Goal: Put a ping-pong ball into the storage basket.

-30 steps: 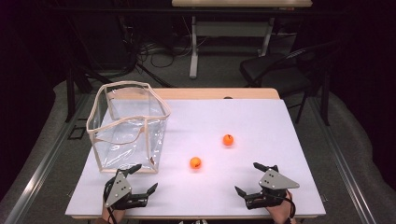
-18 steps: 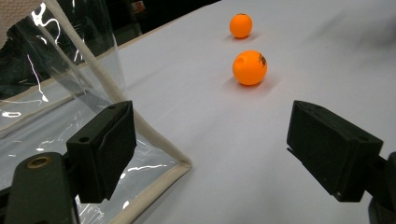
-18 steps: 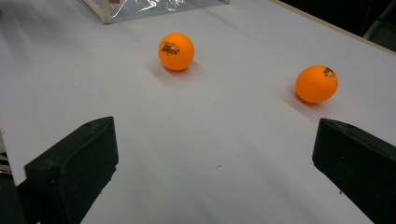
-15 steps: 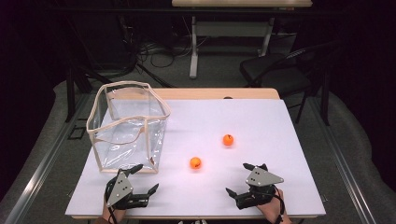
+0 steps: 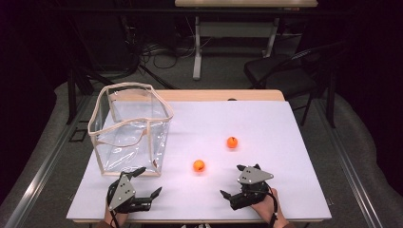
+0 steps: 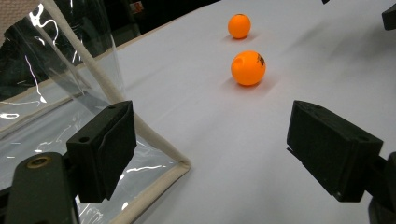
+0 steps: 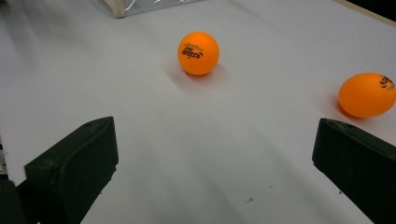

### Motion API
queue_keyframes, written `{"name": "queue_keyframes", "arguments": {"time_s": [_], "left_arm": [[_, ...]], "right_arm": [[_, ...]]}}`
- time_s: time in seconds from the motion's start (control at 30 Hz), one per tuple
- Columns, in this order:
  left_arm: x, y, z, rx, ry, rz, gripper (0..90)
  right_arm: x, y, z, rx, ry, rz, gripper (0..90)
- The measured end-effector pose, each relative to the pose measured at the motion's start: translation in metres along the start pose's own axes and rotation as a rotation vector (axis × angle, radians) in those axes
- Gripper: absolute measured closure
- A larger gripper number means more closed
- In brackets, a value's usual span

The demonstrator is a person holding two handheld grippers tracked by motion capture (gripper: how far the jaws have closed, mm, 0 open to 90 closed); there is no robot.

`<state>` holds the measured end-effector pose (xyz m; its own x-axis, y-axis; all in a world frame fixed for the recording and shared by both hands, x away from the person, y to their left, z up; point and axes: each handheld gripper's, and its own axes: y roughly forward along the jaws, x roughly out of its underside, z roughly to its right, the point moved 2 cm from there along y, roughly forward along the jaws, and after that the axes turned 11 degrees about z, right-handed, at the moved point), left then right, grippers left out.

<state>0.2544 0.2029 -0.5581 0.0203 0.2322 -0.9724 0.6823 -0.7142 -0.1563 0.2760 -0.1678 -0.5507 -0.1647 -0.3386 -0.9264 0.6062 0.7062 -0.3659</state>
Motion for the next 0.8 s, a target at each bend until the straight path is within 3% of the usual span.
{"name": "queue_keyframes", "arguments": {"time_s": [0.8], "left_arm": [[0.000, 0.000, 0.000, 0.007, 0.010, -0.005, 15.9]], "right_arm": [[-0.009, 0.034, -0.005, -0.049, 0.018, -0.054, 0.0]]}}
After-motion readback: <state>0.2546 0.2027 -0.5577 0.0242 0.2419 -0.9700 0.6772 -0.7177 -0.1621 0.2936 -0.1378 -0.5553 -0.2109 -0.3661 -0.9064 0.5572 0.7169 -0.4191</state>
